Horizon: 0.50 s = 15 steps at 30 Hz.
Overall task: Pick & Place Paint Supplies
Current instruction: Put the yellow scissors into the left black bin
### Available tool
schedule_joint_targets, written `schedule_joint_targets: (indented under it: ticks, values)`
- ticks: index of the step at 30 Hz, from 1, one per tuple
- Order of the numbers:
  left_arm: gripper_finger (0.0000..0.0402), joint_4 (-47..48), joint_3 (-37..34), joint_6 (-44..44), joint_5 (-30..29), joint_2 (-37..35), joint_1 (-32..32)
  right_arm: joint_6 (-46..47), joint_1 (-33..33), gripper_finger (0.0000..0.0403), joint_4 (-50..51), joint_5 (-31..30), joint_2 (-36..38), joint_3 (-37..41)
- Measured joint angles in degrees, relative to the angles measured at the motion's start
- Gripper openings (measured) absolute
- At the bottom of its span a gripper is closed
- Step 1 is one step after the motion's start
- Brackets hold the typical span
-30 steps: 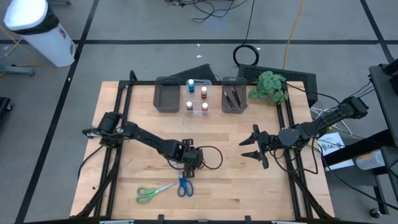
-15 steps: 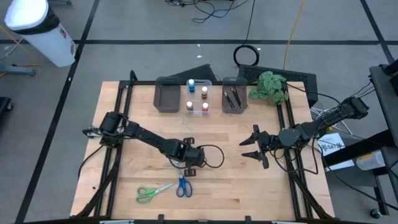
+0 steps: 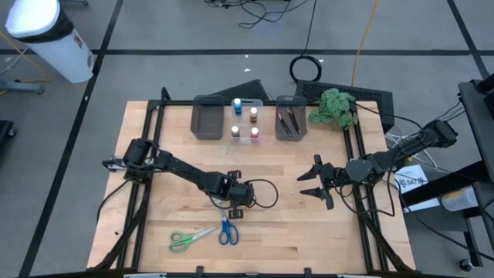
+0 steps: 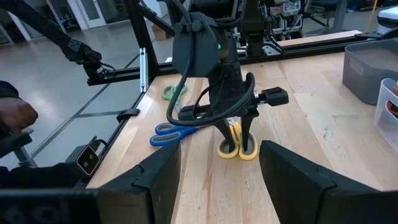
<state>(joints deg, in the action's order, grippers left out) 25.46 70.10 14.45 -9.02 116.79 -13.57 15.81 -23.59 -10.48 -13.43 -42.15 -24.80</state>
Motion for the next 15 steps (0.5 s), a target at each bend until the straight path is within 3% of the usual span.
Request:
schedule_joint_targets:
  ticks: [6, 11, 15]
  values:
    - [0.0071, 0.67, -0.62, 0.27, -0.81, -4.56, -0.17, 0.0, -0.02, 0.0203, 0.0, 0.0, 0.0, 0.0]
    - [0.0005, 1.3, -0.57, -0.53, -2.59, -9.05, -0.13, 0.0, 0.0, 0.0203, 0.0, 0.0, 0.0, 0.0]
    - [0.0009, 2.81, -0.51, -0.21, -3.42, -10.47, -0.17, 0.0, -0.02, 0.0203, 0.02, 0.0, 0.01, 0.0]
